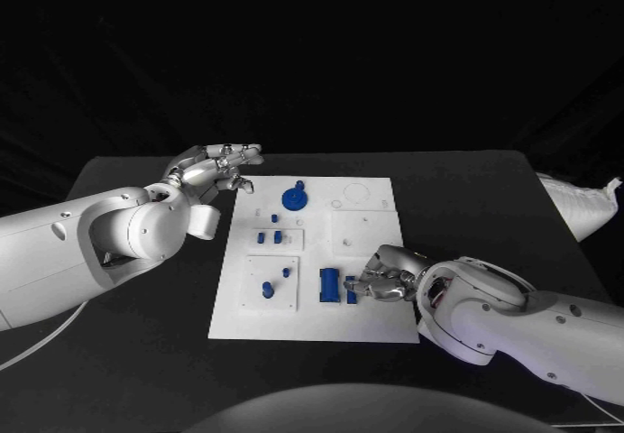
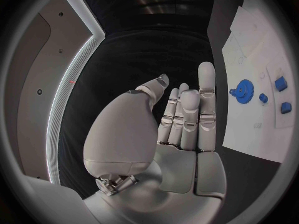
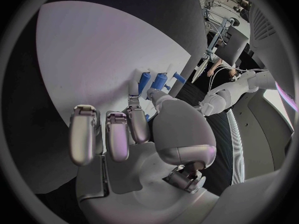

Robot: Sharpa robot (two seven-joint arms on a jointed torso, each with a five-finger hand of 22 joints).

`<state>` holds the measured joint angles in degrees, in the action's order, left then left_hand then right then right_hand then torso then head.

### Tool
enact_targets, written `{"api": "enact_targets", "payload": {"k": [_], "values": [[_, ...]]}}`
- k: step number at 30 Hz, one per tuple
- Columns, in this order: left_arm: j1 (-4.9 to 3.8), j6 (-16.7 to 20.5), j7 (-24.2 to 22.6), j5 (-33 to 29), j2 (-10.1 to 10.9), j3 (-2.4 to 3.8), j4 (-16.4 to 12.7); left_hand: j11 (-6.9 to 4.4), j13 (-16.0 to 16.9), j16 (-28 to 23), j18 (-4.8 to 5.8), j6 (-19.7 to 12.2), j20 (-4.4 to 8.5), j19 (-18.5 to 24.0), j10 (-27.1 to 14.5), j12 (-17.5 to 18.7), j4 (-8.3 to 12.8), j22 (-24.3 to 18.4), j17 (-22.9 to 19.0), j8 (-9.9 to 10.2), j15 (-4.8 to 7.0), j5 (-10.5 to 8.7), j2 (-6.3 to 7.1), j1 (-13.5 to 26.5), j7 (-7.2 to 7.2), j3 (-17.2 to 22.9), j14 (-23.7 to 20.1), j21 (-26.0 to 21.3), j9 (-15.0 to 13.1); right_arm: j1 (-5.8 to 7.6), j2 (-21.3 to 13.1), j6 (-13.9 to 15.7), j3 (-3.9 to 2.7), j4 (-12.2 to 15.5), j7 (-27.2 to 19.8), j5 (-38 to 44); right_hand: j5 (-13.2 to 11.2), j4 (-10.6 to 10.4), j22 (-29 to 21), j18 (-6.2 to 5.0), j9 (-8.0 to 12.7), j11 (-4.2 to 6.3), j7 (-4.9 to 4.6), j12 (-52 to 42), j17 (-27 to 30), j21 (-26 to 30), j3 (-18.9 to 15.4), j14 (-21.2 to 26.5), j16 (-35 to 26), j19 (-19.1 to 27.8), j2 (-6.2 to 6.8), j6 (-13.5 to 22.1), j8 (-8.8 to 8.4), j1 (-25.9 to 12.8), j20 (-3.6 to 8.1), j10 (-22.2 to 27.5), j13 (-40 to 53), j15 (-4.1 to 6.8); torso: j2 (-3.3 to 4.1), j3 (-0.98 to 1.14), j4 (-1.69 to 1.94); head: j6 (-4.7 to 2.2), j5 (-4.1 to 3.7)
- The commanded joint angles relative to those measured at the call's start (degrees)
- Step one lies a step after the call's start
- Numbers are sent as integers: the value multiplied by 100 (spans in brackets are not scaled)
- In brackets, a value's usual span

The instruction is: Assemble the parts on the task board

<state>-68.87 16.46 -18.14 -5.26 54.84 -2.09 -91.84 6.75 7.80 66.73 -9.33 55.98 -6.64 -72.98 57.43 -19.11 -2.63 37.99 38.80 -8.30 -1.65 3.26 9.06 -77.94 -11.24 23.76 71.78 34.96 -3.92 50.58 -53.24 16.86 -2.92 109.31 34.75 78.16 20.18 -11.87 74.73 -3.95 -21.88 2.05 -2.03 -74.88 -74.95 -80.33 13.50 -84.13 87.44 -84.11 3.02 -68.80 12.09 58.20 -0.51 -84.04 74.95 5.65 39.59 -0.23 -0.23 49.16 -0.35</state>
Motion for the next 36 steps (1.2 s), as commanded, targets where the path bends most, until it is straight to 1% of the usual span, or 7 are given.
{"api": "enact_targets", "payload": {"k": [1,9,15,17,20,25,36], "values": [[-2,-102,-30,8,-8,3,-1,5,9,0,-109,-44,-43,10,-38,-35,-3,-5,-5,-26,1,25,-55,-11,16,-35,-54,-30,1,-6,2,-33,1,31,-57,69,28,-19,4,72,-14,38,29,-25,-1174,-16,-81,-518,23,-109,-14,-18,35,-67,50,-174,667,39,1,-3,-4,1,2],[-2,-101,-30,8,-7,3,1,6,8,-6,-109,-50,-44,13,-48,-40,-2,-7,-20,-28,0,25,-55,-12,17,-36,-63,-34,1,-6,-43,-32,0,-6,-57,108,4,-186,3,72,-55,41,33,7,-1165,-12,-402,-516,16,-108,14,19,74,-149,56,-167,665,42,0,-2,2,1,-3],[-2,-100,-25,8,-3,3,5,6,8,-6,-109,-50,-44,13,-48,-40,-2,-7,-20,-28,0,25,-55,-12,17,-36,-63,-34,1,-6,-126,-58,0,4,-141,106,-206,-87,-9,68,-87,39,31,37,-1157,1,-581,-514,9,-101,42,65,101,106,56,-157,662,42,3,4,1,-4,-1],[-2,-101,-20,8,-2,3,8,6,8,-6,-109,-50,-44,13,-48,-40,-2,-7,-20,-28,0,25,-55,-12,17,-36,-63,-34,1,-6,-151,-76,0,12,-223,95,-510,77,-54,60,-98,29,17,94,-1135,34,-657,-508,-8,-82,133,105,104,338,51,-133,639,35,-2,3,-7,-8,-6],[-2,-104,-19,8,-6,3,11,6,8,-6,-109,-50,-44,13,-48,-40,-2,-7,-20,-28,0,25,-55,-12,17,-36,-63,-34,1,-6,-165,-122,0,12,-316,87,-1019,254,-101,50,-115,1,-8,178,-1108,72,-784,-502,-29,-59,197,159,112,609,33,-98,605,17,-2,0,-10,-13,-18],[-2,-108,-17,8,-15,3,18,6,8,-6,-109,-50,-44,13,-48,-40,-2,-7,-20,-28,0,25,-55,-12,17,-36,-63,-34,1,-6,-152,-148,0,0,-355,114,-1307,302,-102,49,-129,-7,-23,198,-1108,78,-920,-502,-31,-57,182,183,126,708,19,-89,602,2,0,4,-4,-17,-30],[-2,-114,-15,8,-23,3,25,6,8,-6,-109,-50,-44,13,-48,-40,-2,-7,-20,-28,0,25,-55,-12,17,-36,-63,-34,1,-6,-81,-240,1,-86,-246,212,-1397,227,-74,54,-143,-5,-16,164,-1128,62,-1063,-507,-17,-68,89,179,151,664,15,-104,625,1,9,1,4,-9,-41]]}}
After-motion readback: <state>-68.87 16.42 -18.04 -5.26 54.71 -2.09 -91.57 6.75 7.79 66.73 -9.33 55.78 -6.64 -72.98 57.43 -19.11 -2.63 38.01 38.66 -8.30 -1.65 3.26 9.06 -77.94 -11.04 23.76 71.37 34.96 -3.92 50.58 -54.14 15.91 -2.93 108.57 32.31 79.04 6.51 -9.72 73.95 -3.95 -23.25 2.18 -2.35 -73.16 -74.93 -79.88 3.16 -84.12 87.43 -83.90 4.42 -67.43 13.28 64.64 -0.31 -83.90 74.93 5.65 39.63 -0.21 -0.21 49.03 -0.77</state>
